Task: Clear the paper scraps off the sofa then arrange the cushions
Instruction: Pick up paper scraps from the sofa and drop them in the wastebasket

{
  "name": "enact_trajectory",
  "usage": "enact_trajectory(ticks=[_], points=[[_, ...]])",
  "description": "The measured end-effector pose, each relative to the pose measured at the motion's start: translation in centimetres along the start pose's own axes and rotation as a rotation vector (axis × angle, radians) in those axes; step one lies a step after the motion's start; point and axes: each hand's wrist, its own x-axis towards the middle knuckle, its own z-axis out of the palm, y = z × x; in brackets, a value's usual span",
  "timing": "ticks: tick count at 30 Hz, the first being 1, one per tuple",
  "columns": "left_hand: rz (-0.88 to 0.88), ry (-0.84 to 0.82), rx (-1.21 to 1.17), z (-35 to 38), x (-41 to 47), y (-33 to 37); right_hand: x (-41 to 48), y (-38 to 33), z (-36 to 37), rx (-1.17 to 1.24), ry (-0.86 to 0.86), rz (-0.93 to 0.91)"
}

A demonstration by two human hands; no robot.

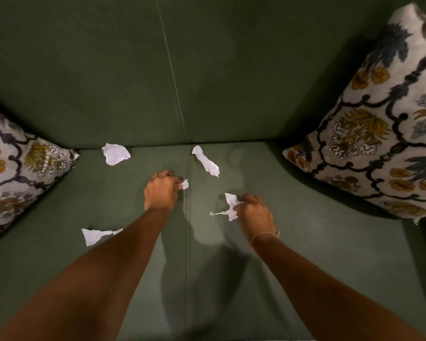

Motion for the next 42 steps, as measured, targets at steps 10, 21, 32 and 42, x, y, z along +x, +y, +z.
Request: enact_trajectory(ticks=[10,21,32,42], points=[[-0.176,0.067,-0.471,-1.6,-11.0,-7.3,-6.2,-9.1,2.9,0.532,0.147,0.322],[-0.886,0.232,-0.689,-5.3,-33.6,-35.4,-17.7,-37.8,18.0,0.432,-0.208,0.114],[-1.293,0.154,-0.582,2.1,-40.4,-59.2,-19.7,-58.7,37.4,0.304,-0.449,-0.062],[-1.169,0.077,-0.603,4.5,-41.9,-64.0,-16.1,-61.4,43.2,0.295,-0.829,0.096]])
